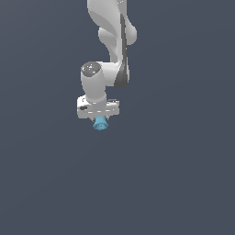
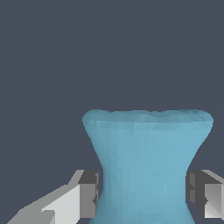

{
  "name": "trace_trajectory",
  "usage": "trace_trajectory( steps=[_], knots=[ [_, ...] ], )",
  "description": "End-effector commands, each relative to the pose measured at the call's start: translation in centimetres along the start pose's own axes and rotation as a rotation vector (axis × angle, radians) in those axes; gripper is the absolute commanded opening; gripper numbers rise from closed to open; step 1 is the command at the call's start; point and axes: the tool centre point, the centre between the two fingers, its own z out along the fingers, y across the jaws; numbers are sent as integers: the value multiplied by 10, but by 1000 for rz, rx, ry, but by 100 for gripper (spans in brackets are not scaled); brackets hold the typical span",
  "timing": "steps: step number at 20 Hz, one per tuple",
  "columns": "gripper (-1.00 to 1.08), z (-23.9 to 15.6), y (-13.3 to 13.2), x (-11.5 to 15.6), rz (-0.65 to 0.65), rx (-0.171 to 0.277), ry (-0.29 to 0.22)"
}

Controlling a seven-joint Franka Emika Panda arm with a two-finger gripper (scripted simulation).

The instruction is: Pick up the object and move it to a goal position.

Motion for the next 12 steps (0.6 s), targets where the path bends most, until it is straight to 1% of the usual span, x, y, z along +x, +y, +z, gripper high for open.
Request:
trace_trajectory(
  steps=[1,12],
  knots=[
    [-100,-22,6,-1,0,0,1],
    [-100,-138,37,-7,0,1,1]
  ],
)
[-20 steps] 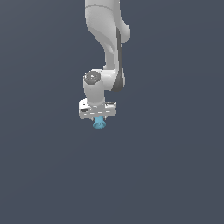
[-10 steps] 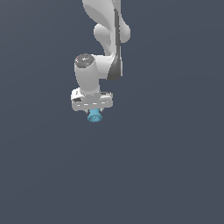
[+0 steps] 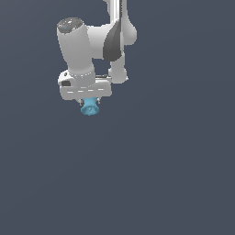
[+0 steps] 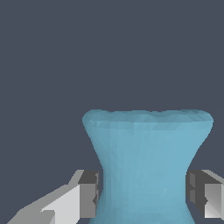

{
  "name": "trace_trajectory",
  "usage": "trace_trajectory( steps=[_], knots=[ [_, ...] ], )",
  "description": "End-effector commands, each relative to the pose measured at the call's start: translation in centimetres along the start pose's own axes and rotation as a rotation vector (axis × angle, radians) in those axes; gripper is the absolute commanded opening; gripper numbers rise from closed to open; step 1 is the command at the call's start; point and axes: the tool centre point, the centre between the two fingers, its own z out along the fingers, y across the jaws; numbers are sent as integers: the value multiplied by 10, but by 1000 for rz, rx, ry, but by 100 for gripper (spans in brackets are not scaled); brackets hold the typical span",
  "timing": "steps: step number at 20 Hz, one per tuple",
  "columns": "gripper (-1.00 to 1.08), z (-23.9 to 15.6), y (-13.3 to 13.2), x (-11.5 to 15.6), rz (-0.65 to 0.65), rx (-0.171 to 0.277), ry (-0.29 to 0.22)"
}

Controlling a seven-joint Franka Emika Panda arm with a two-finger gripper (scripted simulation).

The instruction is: Pick up the object and move it to a goal position.

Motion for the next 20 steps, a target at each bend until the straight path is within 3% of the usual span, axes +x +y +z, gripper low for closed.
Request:
trace_trajectory(
  steps=[1,12,20],
  knots=[
    [-100,-27,7,-2,0,0,-1],
    [-100,-135,37,-3,0,0,-1],
    [-100,-183,51,-2,0,0,-1]
  ],
)
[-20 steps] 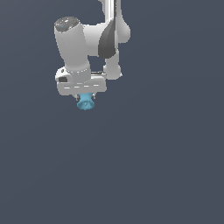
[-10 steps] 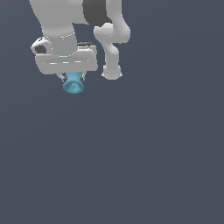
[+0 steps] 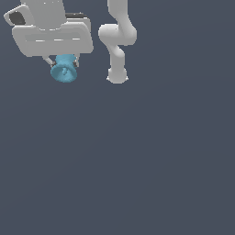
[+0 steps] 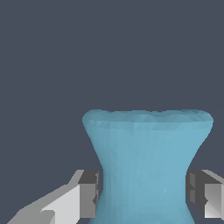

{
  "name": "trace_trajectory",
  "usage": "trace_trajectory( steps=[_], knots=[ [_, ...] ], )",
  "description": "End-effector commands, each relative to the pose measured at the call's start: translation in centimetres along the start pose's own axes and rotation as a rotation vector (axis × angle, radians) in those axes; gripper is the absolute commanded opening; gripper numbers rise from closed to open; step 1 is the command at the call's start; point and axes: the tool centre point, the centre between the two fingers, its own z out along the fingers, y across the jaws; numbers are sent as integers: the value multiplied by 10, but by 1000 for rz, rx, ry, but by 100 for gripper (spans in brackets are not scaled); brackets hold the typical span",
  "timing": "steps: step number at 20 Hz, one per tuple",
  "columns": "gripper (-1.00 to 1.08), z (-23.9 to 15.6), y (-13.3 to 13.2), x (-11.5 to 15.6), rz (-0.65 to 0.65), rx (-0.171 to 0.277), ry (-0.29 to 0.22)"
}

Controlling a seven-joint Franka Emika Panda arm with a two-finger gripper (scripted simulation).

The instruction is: Pick up the object and move it to a goal position.

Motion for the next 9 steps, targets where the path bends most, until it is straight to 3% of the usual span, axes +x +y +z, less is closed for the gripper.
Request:
trace_trajectory(
  steps=[1,9],
  knots=[
    [-100,-11,3,0,-1,0,-1],
    [-100,-23,7,2,-1,0,-1]
  ],
)
